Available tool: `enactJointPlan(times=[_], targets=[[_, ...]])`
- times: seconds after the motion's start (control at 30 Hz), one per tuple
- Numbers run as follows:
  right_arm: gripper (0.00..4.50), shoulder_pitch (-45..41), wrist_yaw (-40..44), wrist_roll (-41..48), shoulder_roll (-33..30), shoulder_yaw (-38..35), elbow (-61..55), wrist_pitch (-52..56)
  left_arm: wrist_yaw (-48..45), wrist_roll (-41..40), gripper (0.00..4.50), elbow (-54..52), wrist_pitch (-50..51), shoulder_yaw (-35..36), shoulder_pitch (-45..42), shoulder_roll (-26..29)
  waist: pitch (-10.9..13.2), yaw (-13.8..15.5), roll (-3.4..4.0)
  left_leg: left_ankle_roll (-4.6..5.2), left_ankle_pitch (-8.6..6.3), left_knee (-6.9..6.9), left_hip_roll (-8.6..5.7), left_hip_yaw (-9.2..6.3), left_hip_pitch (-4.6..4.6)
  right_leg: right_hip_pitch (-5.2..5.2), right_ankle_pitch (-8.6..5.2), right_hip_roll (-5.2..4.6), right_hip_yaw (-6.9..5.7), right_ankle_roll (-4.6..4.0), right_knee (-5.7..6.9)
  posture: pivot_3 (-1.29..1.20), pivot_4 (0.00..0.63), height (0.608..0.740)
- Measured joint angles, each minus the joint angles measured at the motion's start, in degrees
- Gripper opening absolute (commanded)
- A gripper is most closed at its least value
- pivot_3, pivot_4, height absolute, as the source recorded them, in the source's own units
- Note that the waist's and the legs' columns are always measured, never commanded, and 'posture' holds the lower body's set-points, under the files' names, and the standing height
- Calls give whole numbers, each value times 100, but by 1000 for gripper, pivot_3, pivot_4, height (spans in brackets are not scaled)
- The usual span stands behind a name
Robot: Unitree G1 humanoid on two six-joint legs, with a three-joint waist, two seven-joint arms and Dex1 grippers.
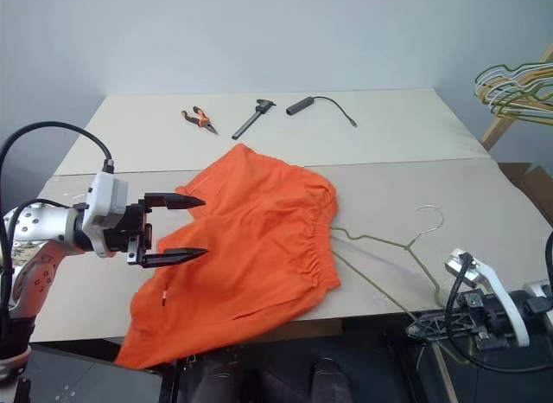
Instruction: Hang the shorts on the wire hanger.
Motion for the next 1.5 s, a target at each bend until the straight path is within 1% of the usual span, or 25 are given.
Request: enactJointPlan(times=[0.03, 0.1, 0.2, 0.23, 0.3, 0.37, 0.4, 0.43, 0.5, 0.57, 0.7, 0.8, 0.83, 0.93, 1.03, 1.07, 1.17, 1.43, 1.5], targets=[[0, 17, -6, 1, 2, 2, -24, -13, -3, 0, 4475, 0, 0, 0, 0, 1, 0, -1, 0, 0, 0, 0, 0, 0, 0, 0, -1, 0, 1, -1, -1, -35, 106, 740], [0, -227, -188, -4, 205, 29, 70, 39, -16, 3, 4475, 3, -7, -5, -1, 6, -1, -22, -4, -1, 1, 2, 1, 3, 3, 1, -4, 1, 2, -12, -2, -36, 103, 740], [0, -878, -735, -140, 863, 179, 477, 259, -61, 15, 4475, 10, -37, -28, -26, 3, -2, -40, -9, -4, 3, 2, 0, 6, 5, 2, 0, 2, 2, -18, -3, -31, 98, 740], [0, -940, -850, -154, 981, 238, 564, 308, -72, 16, 4475, 10, -48, -37, -37, 3, -2, -27, -7, -3, 2, 2, -1, 6, 1, -2, 0, 2, 3, -18, -2, -29, 98, 740], [0, -1138, -1093, -192, 1293, 282, 769, 439, -84, 23, 4475, 24, -77, -39, -48, 5, -3, -14, -6, -5, 4, 1, -2, 5, -3, -3, 11, 4, 3, 4, -2, -17, 92, 740], [0, -1202, -1205, -183, 1440, 284, 786, 489, -98, 35, 4475, 27, -126, -40, -51, 5, -4, 2, -4, -11, 7, 1, -3, 4, -10, -8, 17, 5, 0, 15, -2, -10, 89, 740], [0, -1202, -1208, -181, 1443, 285, 784, 495, -100, 37, 4475, 27, -129, -39, -51, 6, -4, 4, -4, -11, 7, 1, -3, 4, -10, -8, 17, 5, 0, 16, -2, -1, 88, 740], [0, -1202, -1245, -180, 1446, 291, 777, 554, -122, 53, 4475, 28, -139, -39, -51, 18, -4, 19, -5, -32, 19, 1, -3, 5, -13, -7, 17, 5, -1, 18, -5, 1, 88, 740], [0, -1001, -1206, -119, 1358, 286, 546, 564, -128, 66, 4475, 28, -148, -29, -43, 88, -4, 28, -5, -23, 14, 1, -3, 5, -14, -7, 16, 5, -2, 19, -7, 6, 86, 740], [0, -892, -1145, -129, 1200, 352, 458, 530, -125, 69, 4475, 25, -156, 6, -25, 118, -4, 38, -5, 0, 0, 2, -3, 5, -12, -5, 16, 4, -1, 19, -5, 9, 86, 740], [0, -665, -763, -132, 676, 502, 239, 254, -109, 104, 4475, 6, -174, 9, 50, 119, -4, 52, -5, -2, 2, 4, -1, 2, -6, -2, 17, 5, -1, 17, -3, 15, 84, 740], [0, -680, -582, -139, 551, 569, 250, 116, -102, 117, 4475, 6, -198, 16, 61, 119, -6, 49, -7, -3, 3, 4, 1, 3, -4, -1, 18, 6, 0, 15, -3, 11, 84, 740], [0, -804, -581, -164, 601, 684, 317, 102, -100, 123, 4475, 6, -219, 31, 82, 124, -7, 40, -9, -4, 3, 3, 1, 3, -1, -1, 18, 7, 0, 15, -3, 12, 83, 740], [0, -1547, -786, -337, 1179, 963, 687, 142, -72, 132, 4475, -3, -254, 27, 95, 120, -8, -20, -11, -7, 5, 7, -1, 6, -2, -2, 22, 10, 2, 10, -4, 16, 84, 740], [0, -1843, -954, -458, 1501, 1199, 912, 170, -67, 131, 4475, -5, -261, 25, 78, 123, -8, 7, -10, -15, 9, 5, -2, 4, -8, -6, 22, 12, 0, 14, -2, 22, 85, 740], [0, -1952, -994, -522, 1600, 1258, 1052, 172, -66, 133, 4475, 4, -262, 27, 79, 125, -8, 25, -10, -38, 23, 4, -2, 5, -10, -5, 21, 12, -4, 15, -4, 27, 86, 740], [0, -2215, -1114, -667, 1863, 1371, 1384, 172, -66, 133, 4475, 0, -269, 28, 80, 128, -8, 53, -10, -42, 25, 5, -6, 8, -14, -6, 22, 12, -3, 16, -6, 39, 86, 740], [0, -2411, -965, -856, 1979, 1675, 1741, 54, -59, 132, 4475, -48, -270, 114, 218, 191, -9, 121, -9, -26, 17, 7, -4, 6, -7, -2, 24, 12, -2, 14, -3, 60, 83, 740], [0, -2287, -678, -778, 1725, 1762, 1356, 14, -59, 132, 4475, -106, -274, 136, 247, 196, -10, 131, -5, -23, 15, 6, -2, 3, -9, -5, 24, 12, -3, 15, 0, 62, 82, 740]])
